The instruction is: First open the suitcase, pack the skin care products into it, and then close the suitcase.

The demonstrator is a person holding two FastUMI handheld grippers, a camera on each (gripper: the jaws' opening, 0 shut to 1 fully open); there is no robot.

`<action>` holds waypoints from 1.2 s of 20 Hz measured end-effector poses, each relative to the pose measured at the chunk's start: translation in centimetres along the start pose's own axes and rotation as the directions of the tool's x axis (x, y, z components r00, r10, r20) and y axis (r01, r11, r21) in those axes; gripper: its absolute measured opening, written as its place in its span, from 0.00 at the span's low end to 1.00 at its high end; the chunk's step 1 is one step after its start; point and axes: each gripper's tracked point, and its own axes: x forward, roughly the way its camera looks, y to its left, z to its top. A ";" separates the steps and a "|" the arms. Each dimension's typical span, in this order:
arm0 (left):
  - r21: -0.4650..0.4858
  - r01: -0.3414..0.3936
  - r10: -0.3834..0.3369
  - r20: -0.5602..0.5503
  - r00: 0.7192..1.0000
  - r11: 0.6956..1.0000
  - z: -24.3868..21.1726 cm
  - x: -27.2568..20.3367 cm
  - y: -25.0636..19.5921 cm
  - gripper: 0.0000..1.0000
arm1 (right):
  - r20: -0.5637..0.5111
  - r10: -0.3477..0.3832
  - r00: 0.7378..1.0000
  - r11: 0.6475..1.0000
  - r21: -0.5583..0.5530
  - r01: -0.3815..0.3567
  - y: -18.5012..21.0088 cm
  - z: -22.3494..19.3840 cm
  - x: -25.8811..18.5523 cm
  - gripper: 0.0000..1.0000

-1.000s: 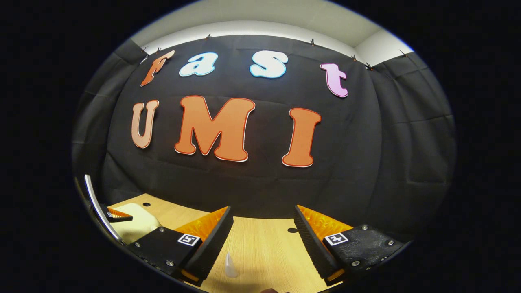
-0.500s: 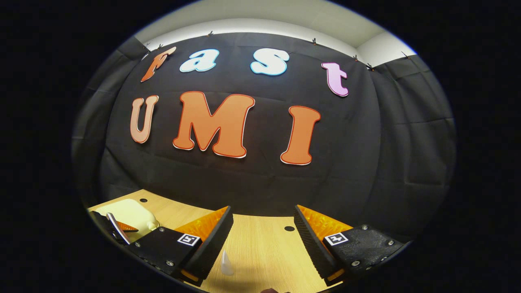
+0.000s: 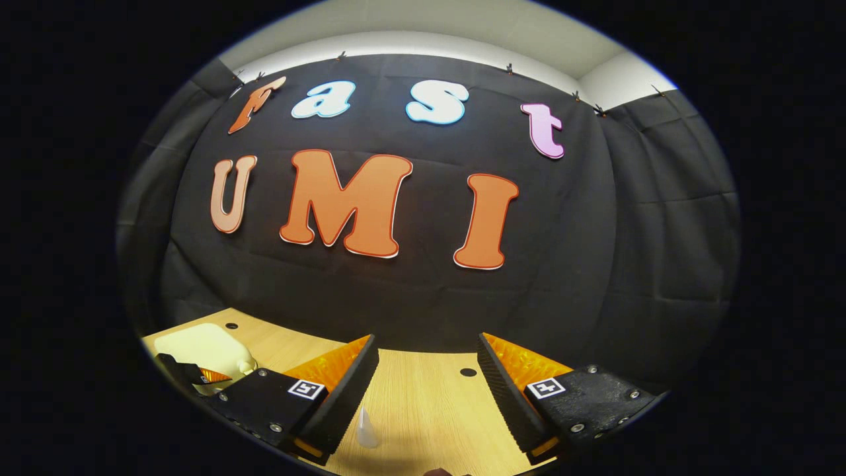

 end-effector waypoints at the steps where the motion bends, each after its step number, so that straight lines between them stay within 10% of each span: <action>1: 0.009 0.007 -0.007 0.007 1.000 1.000 0.2 0.2 0.0 0.71 | 0.002 0.000 1.000 1.000 -0.003 0.000 0.0 0.0 0.0 0.95; 4: 0.033 0.010 -0.010 0.022 1.000 0.999 0.9 0.0 -0.1 0.49 | 0.002 0.002 1.000 1.000 -0.008 -0.002 0.1 0.0 -0.4 0.95; 5: 0.038 0.004 -0.005 0.027 1.000 0.999 1.1 0.1 0.2 0.27 | 0.004 -0.001 1.000 1.000 -0.010 0.001 0.0 0.1 -0.5 0.95; 11: -0.116 -0.033 0.040 0.057 0.998 0.993 2.1 -1.0 1.7 0.24 | -0.004 0.002 1.000 1.000 -0.015 -0.002 0.2 -0.2 -0.7 0.95; 13: -0.199 -0.108 0.121 0.058 0.991 0.974 2.9 -2.4 3.2 0.10 | -0.005 0.009 1.000 1.000 -0.007 -0.009 0.5 -0.1 -0.7 0.95; 24: -0.617 -0.173 0.212 -0.010 0.977 0.767 2.6 -2.5 6.9 0.08 | -0.001 0.067 0.998 0.998 -0.013 -0.067 3.6 0.2 0.1 0.96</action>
